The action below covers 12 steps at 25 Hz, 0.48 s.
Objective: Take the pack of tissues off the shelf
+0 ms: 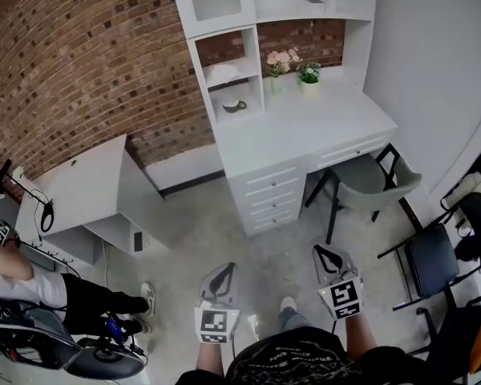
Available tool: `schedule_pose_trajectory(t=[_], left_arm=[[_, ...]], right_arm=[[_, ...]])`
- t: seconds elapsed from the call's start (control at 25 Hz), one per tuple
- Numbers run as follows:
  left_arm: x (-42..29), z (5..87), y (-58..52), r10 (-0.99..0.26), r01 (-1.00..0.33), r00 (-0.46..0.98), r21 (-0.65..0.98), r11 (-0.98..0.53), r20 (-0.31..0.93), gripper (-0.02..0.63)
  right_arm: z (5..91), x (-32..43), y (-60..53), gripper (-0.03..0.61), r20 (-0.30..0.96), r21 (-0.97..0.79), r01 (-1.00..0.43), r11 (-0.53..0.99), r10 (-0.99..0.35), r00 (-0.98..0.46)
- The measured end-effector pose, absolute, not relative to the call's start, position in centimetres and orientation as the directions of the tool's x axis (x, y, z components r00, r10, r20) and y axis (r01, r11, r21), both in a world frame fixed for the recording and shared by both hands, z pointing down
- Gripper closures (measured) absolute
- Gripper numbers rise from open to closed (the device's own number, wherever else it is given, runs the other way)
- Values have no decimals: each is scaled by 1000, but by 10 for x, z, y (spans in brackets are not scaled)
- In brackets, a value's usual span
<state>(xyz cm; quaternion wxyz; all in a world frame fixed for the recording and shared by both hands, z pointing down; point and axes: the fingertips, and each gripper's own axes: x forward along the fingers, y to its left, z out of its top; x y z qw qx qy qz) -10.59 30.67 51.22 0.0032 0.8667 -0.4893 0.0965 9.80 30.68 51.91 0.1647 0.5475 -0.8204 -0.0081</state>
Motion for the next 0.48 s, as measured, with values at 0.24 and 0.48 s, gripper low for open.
schedule_pose_trajectory(t=[0.24, 0.48], left_arm=[[-93, 507, 265, -858, -856, 486, -109, -506, 164, 606], [-75, 498, 227, -867, -859, 471, -140, -493, 162, 606]], right_arm=[[514, 115, 263, 574, 253, 204, -892, 403, -902, -350], [505, 129, 222, 574, 246, 233, -872, 432, -893, -376]])
